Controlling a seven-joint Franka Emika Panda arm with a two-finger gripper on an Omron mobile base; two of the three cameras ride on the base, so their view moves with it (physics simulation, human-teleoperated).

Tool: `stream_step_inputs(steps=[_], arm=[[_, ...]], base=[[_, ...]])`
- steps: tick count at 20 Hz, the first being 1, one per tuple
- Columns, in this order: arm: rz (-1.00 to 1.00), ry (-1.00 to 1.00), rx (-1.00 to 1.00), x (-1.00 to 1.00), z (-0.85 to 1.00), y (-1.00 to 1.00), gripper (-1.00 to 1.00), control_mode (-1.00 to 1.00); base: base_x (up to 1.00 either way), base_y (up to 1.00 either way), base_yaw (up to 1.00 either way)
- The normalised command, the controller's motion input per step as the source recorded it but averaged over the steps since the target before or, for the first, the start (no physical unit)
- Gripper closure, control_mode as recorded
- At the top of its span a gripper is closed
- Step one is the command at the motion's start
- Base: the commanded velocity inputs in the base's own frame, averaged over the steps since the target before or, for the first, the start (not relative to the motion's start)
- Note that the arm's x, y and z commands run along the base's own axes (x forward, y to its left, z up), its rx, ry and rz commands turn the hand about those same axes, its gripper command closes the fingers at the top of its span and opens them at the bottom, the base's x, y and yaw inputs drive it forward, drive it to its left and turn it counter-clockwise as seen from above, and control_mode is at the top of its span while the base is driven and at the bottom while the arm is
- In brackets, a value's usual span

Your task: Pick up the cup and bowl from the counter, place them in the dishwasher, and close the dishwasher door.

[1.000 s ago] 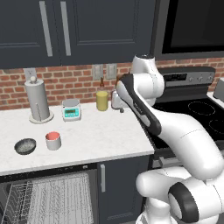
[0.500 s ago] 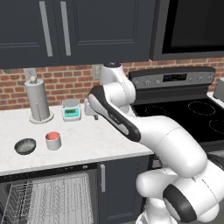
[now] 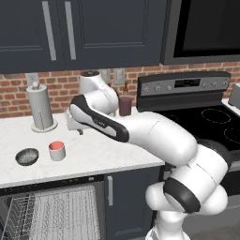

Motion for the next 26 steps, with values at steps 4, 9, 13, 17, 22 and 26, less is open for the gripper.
stream_step_inputs(steps=[4, 9, 13, 17, 22, 26], arm=[[0.0, 0.02, 0.0, 0.0, -0.01, 0.11, -1.0, -1.0], [0.0, 0.0, 0.0, 0.0, 0.0, 0.0, -1.0, -1.0], [0.01, 0.01, 0.0, 0.33, -0.24, 0.23, -1.0, -1.0], [0.03, 0.0, 0.0, 0.54, -0.45, 0.0, -1.0, -1.0], [0.02, 0.0, 0.0, 0.35, -0.35, 0.0, -1.0, -1.0], [0.02, 0.0, -0.02, 0.25, -0.21, 0.39, -1.0, -1.0]], base=[[0.0, 0.0, 0.0], [0.0, 0.0, 0.0], [0.0, 0.0, 0.0], [0.0, 0.0, 0.0], [0.0, 0.0, 0.0], [0.0, 0.0, 0.0]])
